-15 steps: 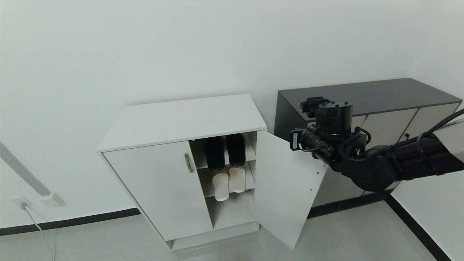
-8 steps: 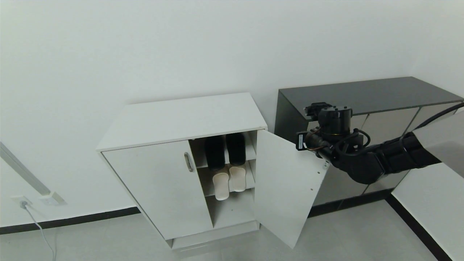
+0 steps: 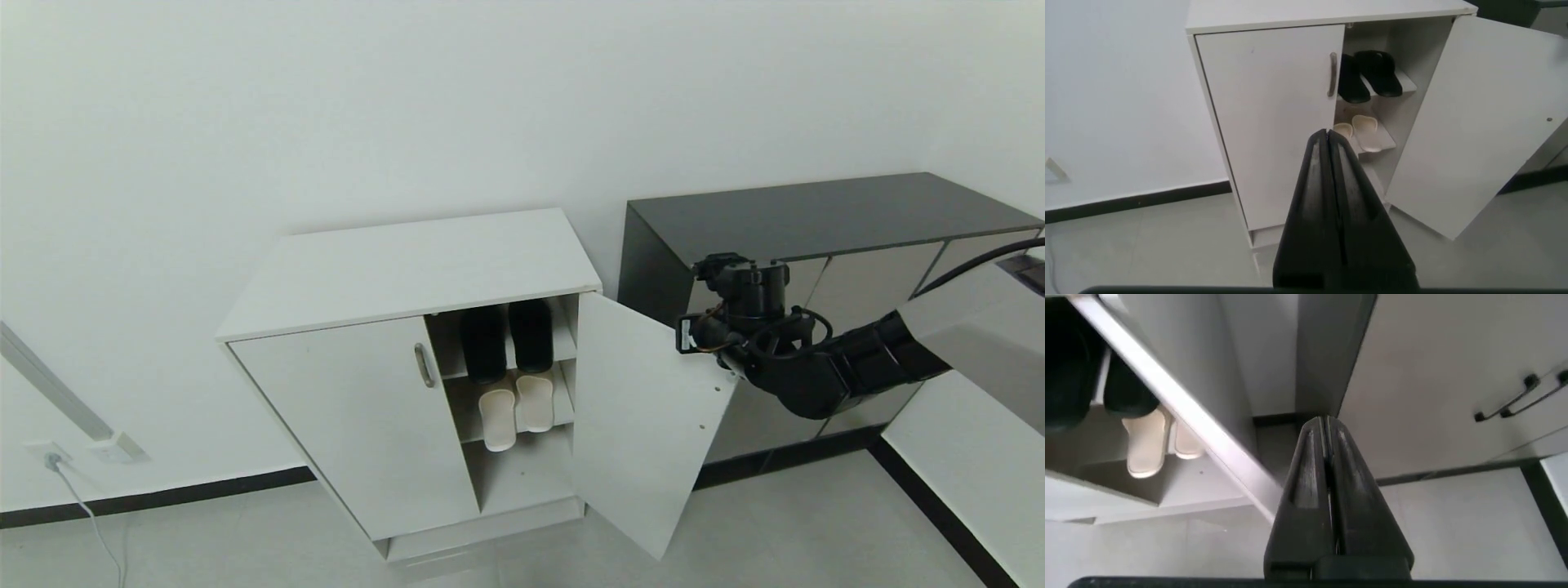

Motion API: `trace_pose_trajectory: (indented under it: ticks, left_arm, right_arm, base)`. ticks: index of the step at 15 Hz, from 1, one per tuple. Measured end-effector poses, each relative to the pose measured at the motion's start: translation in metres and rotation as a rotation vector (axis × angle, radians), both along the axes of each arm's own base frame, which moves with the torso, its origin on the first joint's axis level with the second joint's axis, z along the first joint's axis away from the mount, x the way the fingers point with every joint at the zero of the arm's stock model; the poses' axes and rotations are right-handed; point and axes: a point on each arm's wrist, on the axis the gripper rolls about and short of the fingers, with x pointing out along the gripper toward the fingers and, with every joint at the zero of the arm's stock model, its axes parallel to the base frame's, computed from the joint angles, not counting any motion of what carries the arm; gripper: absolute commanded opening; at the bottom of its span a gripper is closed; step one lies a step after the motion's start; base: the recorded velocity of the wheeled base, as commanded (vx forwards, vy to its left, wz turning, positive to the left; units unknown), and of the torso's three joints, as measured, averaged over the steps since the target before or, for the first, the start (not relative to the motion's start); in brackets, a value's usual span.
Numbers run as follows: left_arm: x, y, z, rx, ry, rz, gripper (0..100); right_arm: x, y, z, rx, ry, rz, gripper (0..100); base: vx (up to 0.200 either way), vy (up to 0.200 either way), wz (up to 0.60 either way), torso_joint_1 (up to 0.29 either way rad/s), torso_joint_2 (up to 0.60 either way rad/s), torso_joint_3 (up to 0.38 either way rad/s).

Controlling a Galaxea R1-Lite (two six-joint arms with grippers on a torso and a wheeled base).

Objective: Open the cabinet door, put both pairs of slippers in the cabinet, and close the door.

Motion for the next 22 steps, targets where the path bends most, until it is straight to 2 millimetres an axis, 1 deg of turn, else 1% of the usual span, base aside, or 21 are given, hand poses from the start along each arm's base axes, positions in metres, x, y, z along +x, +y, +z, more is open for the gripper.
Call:
trace_pose_trajectory:
  ticks: [3, 8, 11, 13, 15, 19, 21, 22]
  left_arm:
    - [0.000, 0.000, 0.000, 0.000, 0.000, 0.001, 0]
    - [0.000, 0.000, 0.000, 0.000, 0.000, 0.000, 0]
    - [0.000, 0.000, 0.000, 0.000, 0.000, 0.000, 0]
    - [0.000, 0.000, 0.000, 0.000, 0.000, 0.000, 0]
    - [0.000, 0.000, 0.000, 0.000, 0.000, 0.000, 0]
    - [0.000, 0.000, 0.000, 0.000, 0.000, 0.000, 0]
    - [0.000, 0.000, 0.000, -0.001, 0.000, 0.001, 0]
    - [0.000, 0.000, 0.000, -0.001, 0.000, 0.000, 0]
  right_arm:
    - [0.002, -0.002, -0.006, -0.006, 0.013, -0.006, 0]
    - [0.000, 0.000, -0.010, -0.006, 0.029, -0.003, 0]
    - [-0.011, 0.012, -0.012, -0.009, 0.044, 0.029, 0]
    - [-0.023, 0.024, -0.014, 0.006, 0.059, 0.060, 0]
    - [-0.040, 0.040, -0.013, 0.018, 0.072, 0.106, 0]
    - [-0.075, 0.065, -0.005, 0.038, 0.081, 0.199, 0]
    - [-0.093, 0.079, 0.003, 0.086, 0.041, 0.297, 0]
    - [-0.101, 0.080, 0.004, 0.097, 0.031, 0.349, 0]
  base:
    - [0.000, 0.000, 0.00, 0.000, 0.00, 0.000]
    - [0.000, 0.000, 0.00, 0.000, 0.00, 0.000]
    - [0.000, 0.000, 0.00, 0.000, 0.00, 0.000]
    - [0.000, 0.000, 0.00, 0.000, 0.00, 0.000]
    - [0.000, 0.000, 0.00, 0.000, 0.00, 0.000]
    - [0.000, 0.000, 0.00, 0.000, 0.00, 0.000]
    - [0.000, 0.000, 0.00, 0.000, 0.00, 0.000]
    - [0.000, 0.000, 0.00, 0.000, 0.00, 0.000]
